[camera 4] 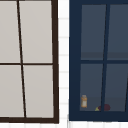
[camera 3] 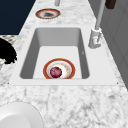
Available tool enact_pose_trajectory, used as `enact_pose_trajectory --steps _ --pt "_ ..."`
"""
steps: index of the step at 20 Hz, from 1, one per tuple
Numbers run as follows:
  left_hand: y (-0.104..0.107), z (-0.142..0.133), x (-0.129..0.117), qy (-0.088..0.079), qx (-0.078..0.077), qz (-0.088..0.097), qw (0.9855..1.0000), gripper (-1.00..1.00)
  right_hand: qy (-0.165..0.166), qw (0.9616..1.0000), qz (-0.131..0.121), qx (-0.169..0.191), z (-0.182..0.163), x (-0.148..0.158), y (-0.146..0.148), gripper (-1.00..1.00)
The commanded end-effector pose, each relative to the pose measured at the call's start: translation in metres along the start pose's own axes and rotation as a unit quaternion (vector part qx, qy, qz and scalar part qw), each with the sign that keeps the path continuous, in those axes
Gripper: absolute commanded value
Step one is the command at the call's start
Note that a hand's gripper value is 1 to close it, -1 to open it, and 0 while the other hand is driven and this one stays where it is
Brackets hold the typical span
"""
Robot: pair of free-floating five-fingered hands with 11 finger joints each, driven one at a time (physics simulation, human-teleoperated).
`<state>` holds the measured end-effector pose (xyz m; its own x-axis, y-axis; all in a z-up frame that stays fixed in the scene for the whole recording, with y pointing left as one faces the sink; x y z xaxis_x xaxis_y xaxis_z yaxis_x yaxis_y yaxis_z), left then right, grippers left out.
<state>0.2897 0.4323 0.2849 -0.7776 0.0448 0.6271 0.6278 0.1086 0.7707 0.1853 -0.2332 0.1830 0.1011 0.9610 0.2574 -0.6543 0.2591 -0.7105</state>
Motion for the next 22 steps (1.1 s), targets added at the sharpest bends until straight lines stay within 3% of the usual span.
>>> enact_pose_trajectory --steps 1,9,12,22 --pt "0.005 -0.026 0.005 0.001 -0.014 -0.001 0.9999 1.0 0.0 1.0 0.0 0.0 0.0 0.0 0.0 0.0" --pt "0.013 -0.083 0.012 0.014 -0.015 -0.001 0.9998 1.0 0.0 1.0 0.0 0.0 0.0 0.0 0.0 0.0" --pt "0.012 -0.107 0.01 0.006 -0.011 -0.019 0.9997 1.0 0.0 1.0 0.0 0.0 0.0 0.0 0.0 0.0" --pt "0.012 -0.186 -0.007 0.012 -0.014 -0.021 0.9996 1.0 0.0 1.0 0.0 0.0 0.0 0.0 0.0 0.0"
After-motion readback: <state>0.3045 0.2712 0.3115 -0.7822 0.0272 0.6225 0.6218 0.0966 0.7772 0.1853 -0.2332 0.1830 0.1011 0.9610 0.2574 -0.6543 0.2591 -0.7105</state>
